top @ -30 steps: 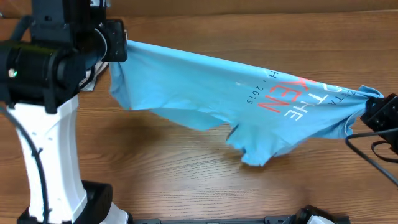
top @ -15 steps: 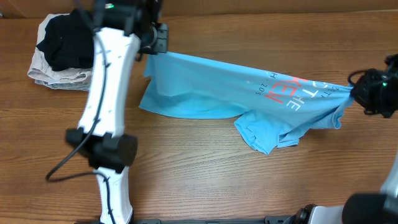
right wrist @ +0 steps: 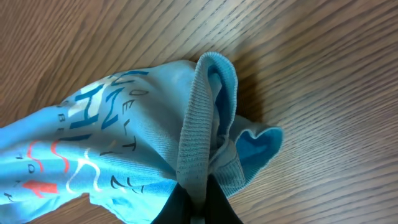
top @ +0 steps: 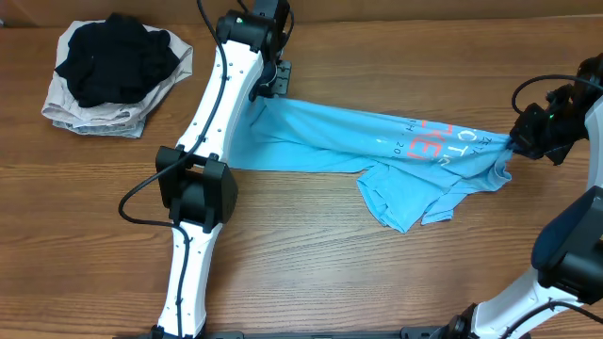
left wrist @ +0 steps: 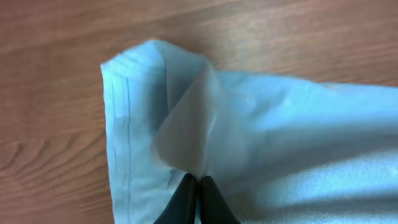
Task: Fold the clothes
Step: 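Lower the stretched T-shirt flat onto the table and release both grippers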
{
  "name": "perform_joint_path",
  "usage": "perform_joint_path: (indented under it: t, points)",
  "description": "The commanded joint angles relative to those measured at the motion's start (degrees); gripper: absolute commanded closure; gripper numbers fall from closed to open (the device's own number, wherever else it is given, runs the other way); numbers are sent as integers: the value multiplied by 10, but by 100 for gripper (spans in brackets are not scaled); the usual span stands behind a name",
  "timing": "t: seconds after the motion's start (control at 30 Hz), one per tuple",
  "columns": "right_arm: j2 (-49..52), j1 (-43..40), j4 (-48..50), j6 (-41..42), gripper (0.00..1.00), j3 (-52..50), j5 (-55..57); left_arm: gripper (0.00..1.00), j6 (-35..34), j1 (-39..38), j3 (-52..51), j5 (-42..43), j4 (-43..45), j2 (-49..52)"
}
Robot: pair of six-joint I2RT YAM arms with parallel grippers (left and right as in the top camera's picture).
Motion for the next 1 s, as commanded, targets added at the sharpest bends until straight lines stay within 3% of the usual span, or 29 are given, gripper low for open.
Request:
perform_joint_path:
  t: [0.0,0.17,0.3,0.6,0.97]
  points:
    - [-7,-6,-1,-2,96,10,-3,96,-4,0,9,-3,-38,-15]
    - [-7,-6,-3,-3,96,10,-3,96,-1,0,9,17,-171,-59]
    - [-7,-6,-2,-3,96,10,-3,96,14,0,3,63,-170,-105]
    - [-7,-6,-10,-3,96,10,-3,96,14,-7,-3,65,-170,-184]
    - [-7,-6,-12,-5,96,10,-3,96,14,-11,-235,23,-170,-294]
